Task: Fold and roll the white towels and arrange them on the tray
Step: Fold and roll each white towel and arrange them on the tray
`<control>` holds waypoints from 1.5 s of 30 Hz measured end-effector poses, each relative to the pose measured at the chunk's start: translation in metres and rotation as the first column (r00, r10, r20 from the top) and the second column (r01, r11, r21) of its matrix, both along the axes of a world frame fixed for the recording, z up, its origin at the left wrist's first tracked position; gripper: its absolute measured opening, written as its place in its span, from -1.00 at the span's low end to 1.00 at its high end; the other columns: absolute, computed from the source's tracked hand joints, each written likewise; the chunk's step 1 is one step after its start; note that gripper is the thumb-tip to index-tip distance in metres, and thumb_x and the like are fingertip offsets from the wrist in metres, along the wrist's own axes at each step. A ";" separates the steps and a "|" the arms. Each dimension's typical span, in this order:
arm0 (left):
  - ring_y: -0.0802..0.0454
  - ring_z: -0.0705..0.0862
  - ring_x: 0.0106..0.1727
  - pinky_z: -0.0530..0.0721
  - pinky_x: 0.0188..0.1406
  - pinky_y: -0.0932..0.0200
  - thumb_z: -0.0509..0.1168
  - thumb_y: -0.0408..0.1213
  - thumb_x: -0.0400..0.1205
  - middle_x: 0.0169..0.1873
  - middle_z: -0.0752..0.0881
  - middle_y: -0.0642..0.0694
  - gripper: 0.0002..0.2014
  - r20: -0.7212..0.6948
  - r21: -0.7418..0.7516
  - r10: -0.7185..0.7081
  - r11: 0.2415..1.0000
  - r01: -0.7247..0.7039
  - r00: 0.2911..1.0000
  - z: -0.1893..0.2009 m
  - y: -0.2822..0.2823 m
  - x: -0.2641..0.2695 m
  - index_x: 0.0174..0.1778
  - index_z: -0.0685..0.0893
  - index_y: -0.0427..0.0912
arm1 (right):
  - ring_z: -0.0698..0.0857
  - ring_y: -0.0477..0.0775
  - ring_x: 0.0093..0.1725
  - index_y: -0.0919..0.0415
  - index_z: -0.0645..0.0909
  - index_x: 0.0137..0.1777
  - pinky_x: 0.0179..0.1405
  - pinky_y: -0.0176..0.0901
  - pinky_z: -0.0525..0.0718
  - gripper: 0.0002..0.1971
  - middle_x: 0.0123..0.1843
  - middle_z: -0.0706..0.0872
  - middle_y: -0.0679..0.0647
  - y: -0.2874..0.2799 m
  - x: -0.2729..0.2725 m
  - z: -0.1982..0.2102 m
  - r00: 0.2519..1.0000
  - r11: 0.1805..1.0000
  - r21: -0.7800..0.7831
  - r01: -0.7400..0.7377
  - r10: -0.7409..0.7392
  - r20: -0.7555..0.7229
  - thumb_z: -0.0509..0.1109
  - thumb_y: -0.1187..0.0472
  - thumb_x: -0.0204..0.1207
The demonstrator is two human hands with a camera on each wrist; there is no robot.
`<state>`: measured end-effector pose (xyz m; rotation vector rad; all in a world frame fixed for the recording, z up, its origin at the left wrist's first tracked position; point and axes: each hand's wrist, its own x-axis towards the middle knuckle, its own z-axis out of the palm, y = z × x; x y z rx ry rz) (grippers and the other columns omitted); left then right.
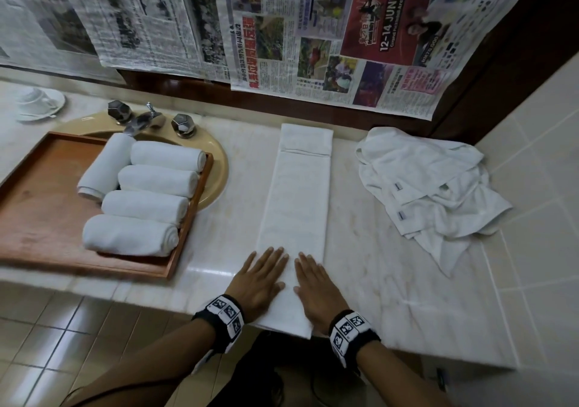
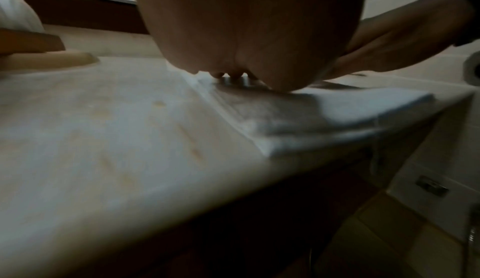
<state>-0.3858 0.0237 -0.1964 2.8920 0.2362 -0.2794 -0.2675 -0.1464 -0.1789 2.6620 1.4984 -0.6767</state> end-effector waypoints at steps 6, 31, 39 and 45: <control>-0.05 0.02 0.73 -0.11 0.61 -0.11 -0.20 0.17 0.78 0.73 -0.04 -0.02 -0.37 -0.019 0.033 0.108 0.994 -0.107 0.994 -0.001 0.010 -0.021 0.75 -0.01 -0.01 | -0.30 0.08 0.69 0.31 -0.21 0.71 0.71 0.01 -0.16 -0.24 0.69 -0.36 0.11 -0.019 0.002 0.007 1.000 0.997 -0.075 0.009 -0.007 0.016 -0.32 -0.17 0.64; -0.01 0.59 0.04 0.68 -0.12 0.09 0.54 -0.19 0.39 0.09 0.63 0.00 -0.58 0.232 -0.145 -0.119 0.977 0.156 0.965 0.010 -0.009 -0.086 0.13 0.60 0.02 | 0.60 0.04 0.04 0.03 0.55 0.12 -0.15 -0.10 0.67 -0.40 0.15 0.58 -0.03 -0.061 -0.067 0.009 0.995 0.964 0.248 -0.099 0.097 0.022 0.66 -0.08 0.10; -0.08 0.67 0.11 0.57 0.06 0.10 0.29 -0.20 0.67 0.08 0.74 -0.08 -0.78 0.126 -0.299 0.030 0.954 0.010 0.992 0.031 0.001 -0.078 0.15 0.75 -0.14 | 0.68 0.12 -0.11 0.11 0.62 -0.03 -0.24 -0.12 0.58 -0.90 -0.09 0.65 0.01 -0.063 -0.053 0.002 0.995 0.920 0.387 0.065 -0.028 -0.100 0.36 0.19 0.48; -0.12 0.68 0.10 0.54 0.09 0.14 0.29 -0.28 0.68 0.11 0.66 -0.13 -0.81 0.055 -0.426 0.220 0.887 -0.176 0.974 0.030 0.003 -0.063 0.14 0.74 -0.21 | 0.74 0.12 -0.02 0.28 0.79 0.03 0.00 -0.29 0.54 -0.84 -0.04 0.79 0.14 -0.054 -0.038 0.020 0.926 0.849 0.417 0.325 -0.196 -0.323 0.38 0.35 0.56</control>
